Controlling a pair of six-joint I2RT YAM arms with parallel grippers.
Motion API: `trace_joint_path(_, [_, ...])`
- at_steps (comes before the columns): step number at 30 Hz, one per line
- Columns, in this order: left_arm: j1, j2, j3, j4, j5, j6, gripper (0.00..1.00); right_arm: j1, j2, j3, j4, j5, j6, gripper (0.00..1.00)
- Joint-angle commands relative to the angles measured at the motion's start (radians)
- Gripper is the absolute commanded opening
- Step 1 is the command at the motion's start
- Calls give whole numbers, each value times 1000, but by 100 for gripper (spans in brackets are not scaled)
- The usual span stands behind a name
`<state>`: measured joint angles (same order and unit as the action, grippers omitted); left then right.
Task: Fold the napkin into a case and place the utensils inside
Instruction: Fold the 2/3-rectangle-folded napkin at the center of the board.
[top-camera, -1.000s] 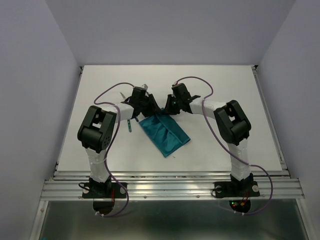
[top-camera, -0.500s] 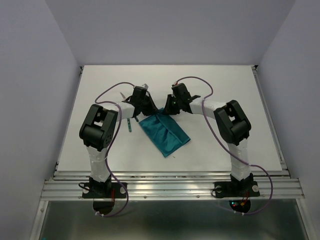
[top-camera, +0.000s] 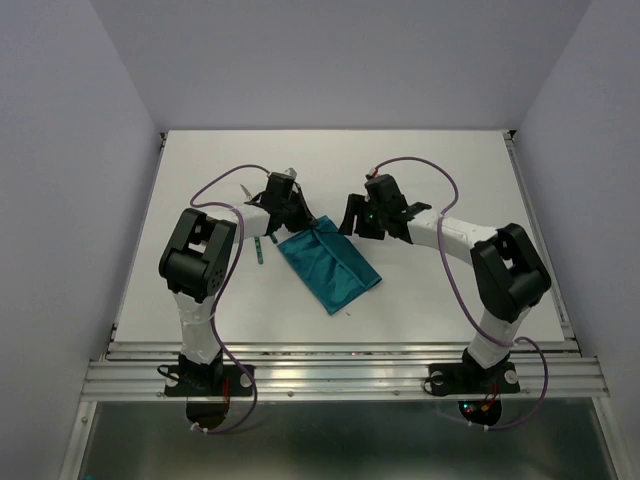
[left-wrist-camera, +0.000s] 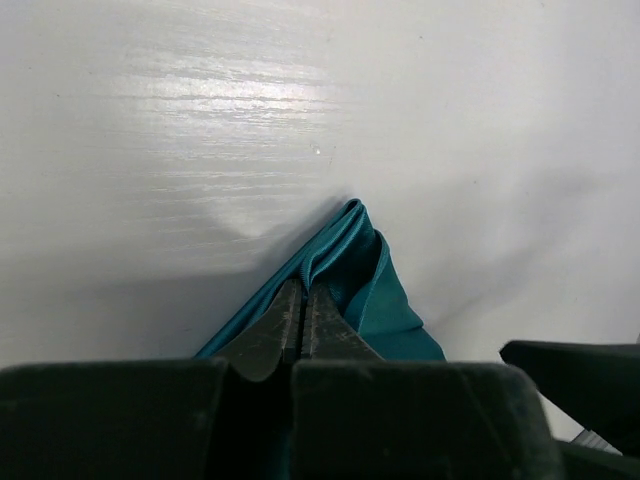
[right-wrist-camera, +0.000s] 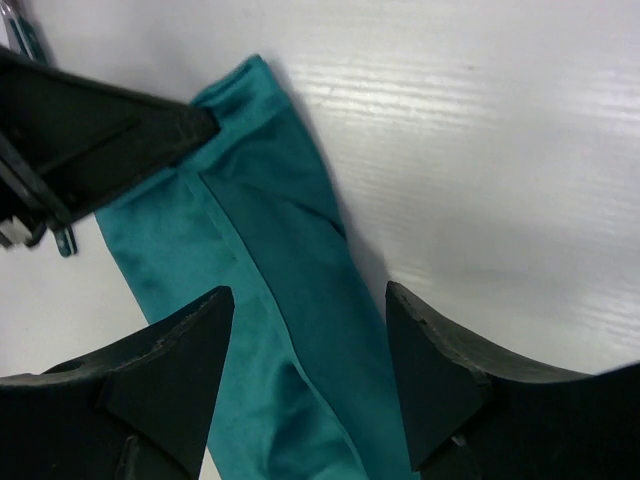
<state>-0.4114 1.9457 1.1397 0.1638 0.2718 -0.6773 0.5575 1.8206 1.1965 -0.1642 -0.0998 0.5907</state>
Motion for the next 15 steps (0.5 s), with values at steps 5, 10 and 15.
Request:
trace_joint_path(5, [-1, -10, 51, -18, -3, 38, 0, -56, -175, -271, 46, -73, -6, 73])
trace_joint_path(10, [-1, -4, 66, -33, 0, 48, 0, -94, -198, -363, 123, -213, -19, 74])
trace_joint_path(15, [-1, 10, 83, -40, 7, 54, 0, -148, -188, -436, 239, -340, 18, 72])
